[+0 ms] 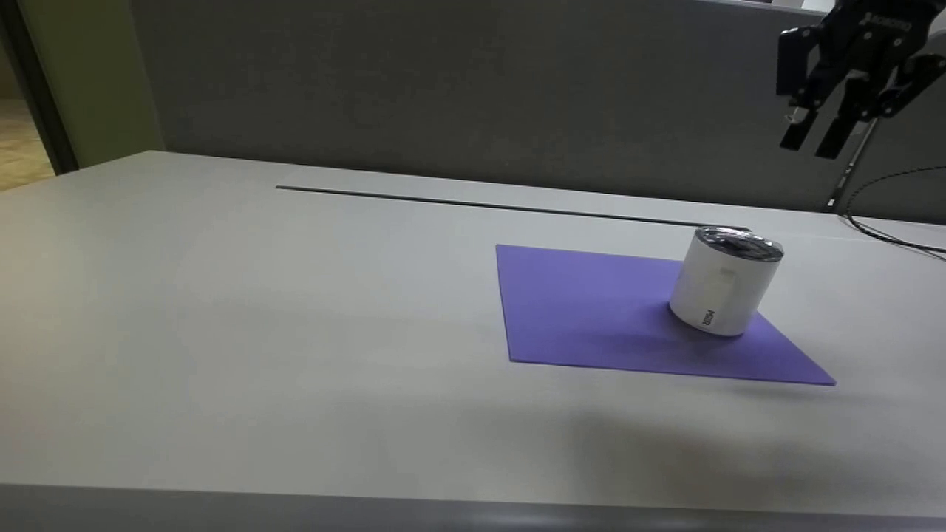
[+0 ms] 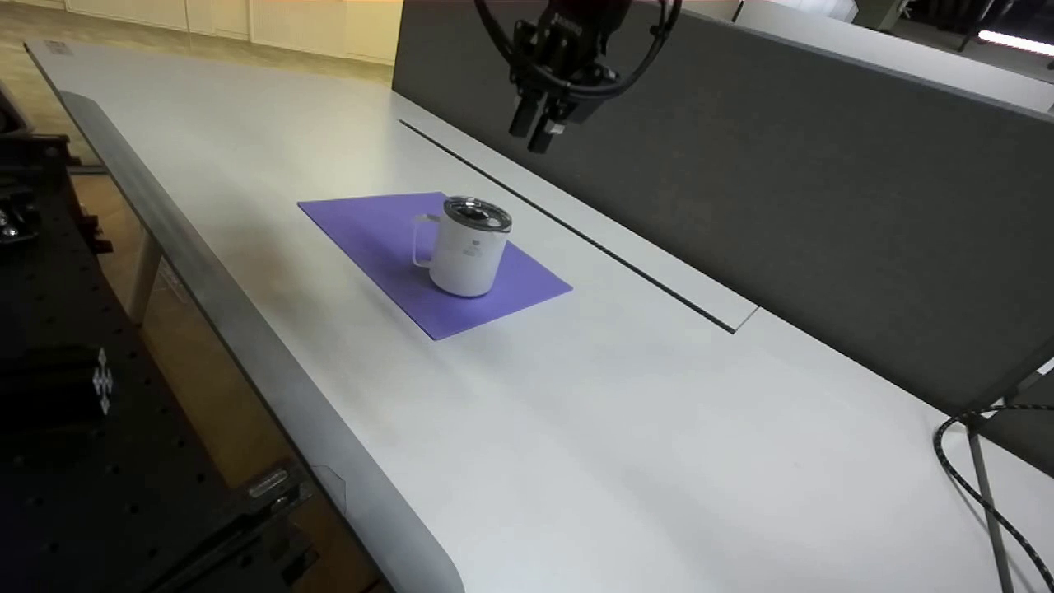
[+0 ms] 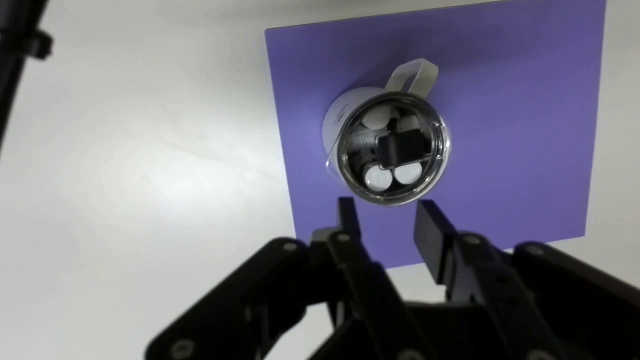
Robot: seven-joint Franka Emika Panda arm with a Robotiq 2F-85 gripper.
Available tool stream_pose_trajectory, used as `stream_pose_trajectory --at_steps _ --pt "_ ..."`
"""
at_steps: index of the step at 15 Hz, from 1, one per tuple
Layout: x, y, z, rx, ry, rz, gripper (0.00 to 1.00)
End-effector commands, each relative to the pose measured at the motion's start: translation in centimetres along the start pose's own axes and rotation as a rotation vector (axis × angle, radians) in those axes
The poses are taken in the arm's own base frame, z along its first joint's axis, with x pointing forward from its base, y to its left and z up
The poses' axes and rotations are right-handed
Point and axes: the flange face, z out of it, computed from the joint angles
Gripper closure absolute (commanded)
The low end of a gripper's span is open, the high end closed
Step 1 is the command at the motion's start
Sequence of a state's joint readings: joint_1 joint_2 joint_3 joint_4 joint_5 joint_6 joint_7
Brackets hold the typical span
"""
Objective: Open the black slider on the lid of the cup
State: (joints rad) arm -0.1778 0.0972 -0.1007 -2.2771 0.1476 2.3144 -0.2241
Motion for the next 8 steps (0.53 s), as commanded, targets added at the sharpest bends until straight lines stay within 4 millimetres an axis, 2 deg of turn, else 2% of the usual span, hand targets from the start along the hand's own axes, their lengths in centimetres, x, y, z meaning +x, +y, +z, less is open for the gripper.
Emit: stream_pose_trajectory --at_steps 1,6,8 --pt "-0.6 0.6 -3.1 -0.064 -0.01 0.023 0.33" --pt "-1.0 1.2 -4.0 -0.115 -0.053 0.025 0.02" --pt "-1.0 1.2 -4.2 -0.083 -0.03 0.028 0.0"
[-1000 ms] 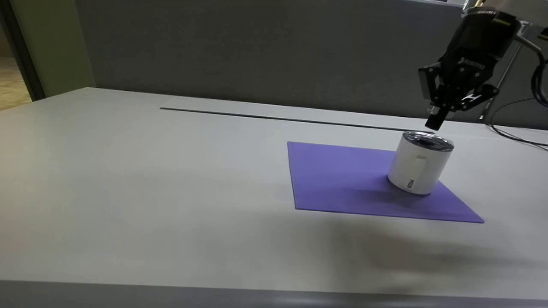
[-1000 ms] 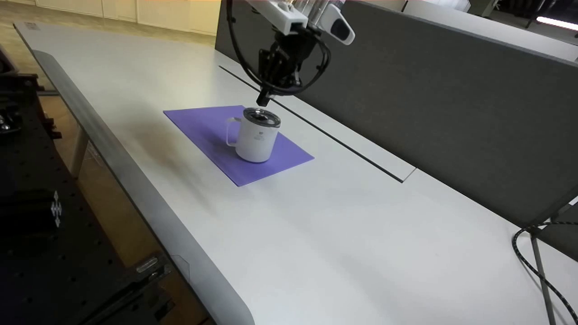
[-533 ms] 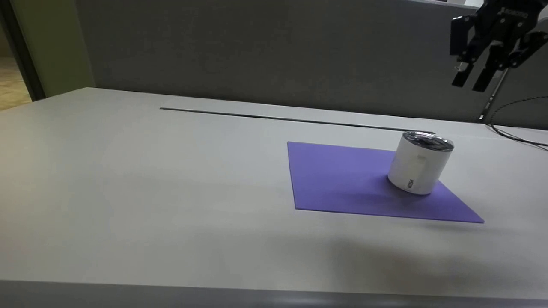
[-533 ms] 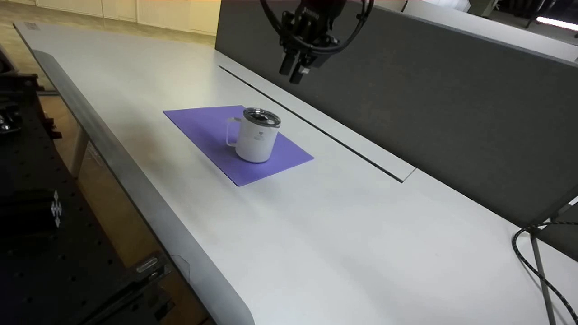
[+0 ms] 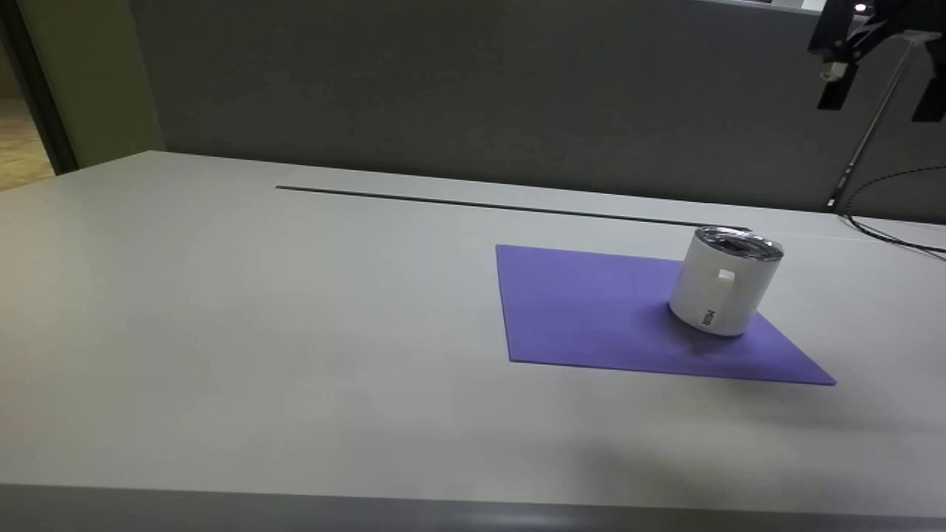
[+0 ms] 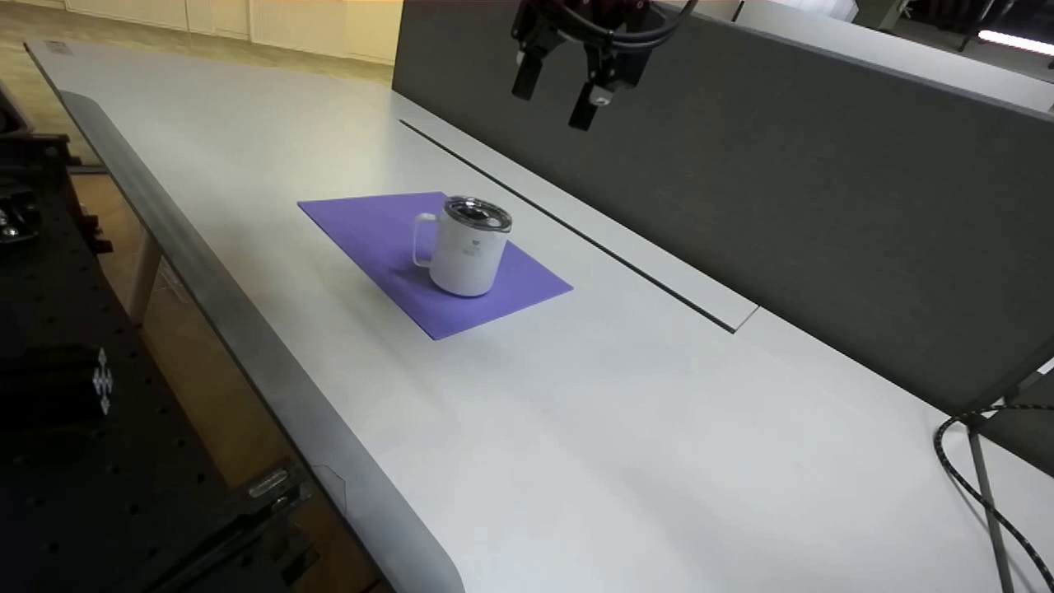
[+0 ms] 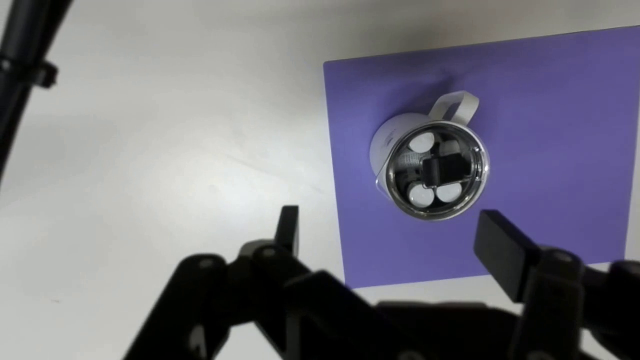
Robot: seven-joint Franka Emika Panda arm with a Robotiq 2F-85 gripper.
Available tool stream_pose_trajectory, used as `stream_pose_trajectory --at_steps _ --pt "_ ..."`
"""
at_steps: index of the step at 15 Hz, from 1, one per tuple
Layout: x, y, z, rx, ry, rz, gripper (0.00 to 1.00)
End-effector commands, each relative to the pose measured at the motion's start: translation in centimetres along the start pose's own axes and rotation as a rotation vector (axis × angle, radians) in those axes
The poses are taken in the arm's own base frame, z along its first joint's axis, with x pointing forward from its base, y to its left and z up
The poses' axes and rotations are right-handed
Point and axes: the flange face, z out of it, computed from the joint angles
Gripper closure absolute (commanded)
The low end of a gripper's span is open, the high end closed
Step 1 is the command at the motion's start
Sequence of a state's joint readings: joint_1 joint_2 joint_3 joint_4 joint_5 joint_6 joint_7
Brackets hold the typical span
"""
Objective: Open the black slider on the lid of the cup
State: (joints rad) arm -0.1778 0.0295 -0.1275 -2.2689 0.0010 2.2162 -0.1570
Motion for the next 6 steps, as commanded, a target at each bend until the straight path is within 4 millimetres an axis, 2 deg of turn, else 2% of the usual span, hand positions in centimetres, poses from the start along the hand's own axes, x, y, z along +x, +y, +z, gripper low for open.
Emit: stream_pose_trajectory --at_steps 1,2,3,6 --pt "0.1 0.0 -1.2 0.03 0.013 0.039 0.0" --pt "0.1 0.0 -1.3 0.039 0.012 0.051 0.0" --pt "0.1 -0.1 -0.2 0.021 0.007 0.016 0.0" --pt "0.1 -0.1 0.0 0.022 0.005 0.013 0.0"
